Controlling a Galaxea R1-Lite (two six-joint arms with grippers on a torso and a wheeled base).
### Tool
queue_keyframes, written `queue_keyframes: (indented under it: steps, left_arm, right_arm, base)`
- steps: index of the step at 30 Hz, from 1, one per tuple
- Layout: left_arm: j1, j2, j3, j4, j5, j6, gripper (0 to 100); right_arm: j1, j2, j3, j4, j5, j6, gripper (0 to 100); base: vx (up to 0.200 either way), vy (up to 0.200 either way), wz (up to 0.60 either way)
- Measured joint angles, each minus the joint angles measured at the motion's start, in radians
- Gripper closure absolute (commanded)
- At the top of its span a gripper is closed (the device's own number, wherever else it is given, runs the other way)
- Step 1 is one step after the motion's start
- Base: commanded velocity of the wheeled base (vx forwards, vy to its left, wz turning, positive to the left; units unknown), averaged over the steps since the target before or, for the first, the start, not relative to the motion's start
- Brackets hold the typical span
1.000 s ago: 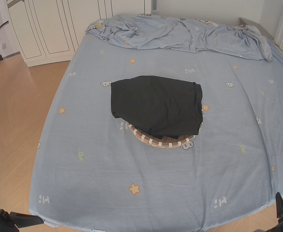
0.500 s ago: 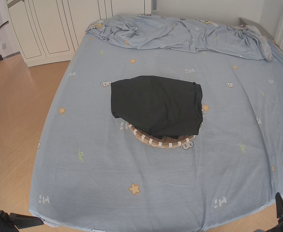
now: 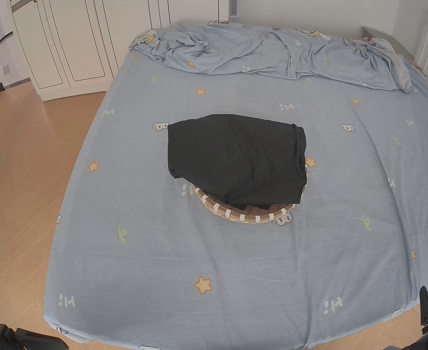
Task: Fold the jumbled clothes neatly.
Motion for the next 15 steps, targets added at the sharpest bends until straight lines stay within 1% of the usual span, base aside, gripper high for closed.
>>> queue_keyframes:
  steps: [3, 8, 15]
  left_arm:
    - [-0.007, -0.009, -0.001, 0.002, 0.003, -0.001, 0]
    - [-0.012, -0.029, 0.008, 0.032, 0.042, 0.001, 0]
    - [-0.019, -0.055, 0.005, 0.067, 0.047, 0.002, 0]
  right_arm:
    - [0.001, 0.0, 0.0, -0.004, 0.0, 0.003, 0]
    - [0.001, 0.0, 0.0, -0.003, 0.0, 0.003, 0]
    - [0.001, 0.0, 0.0, -0.003, -0.001, 0.004, 0]
  base:
    - [0.0, 0.0, 0.0]
    - [0.0, 0.0, 0.0]
    - [0.0, 0.0, 0.0]
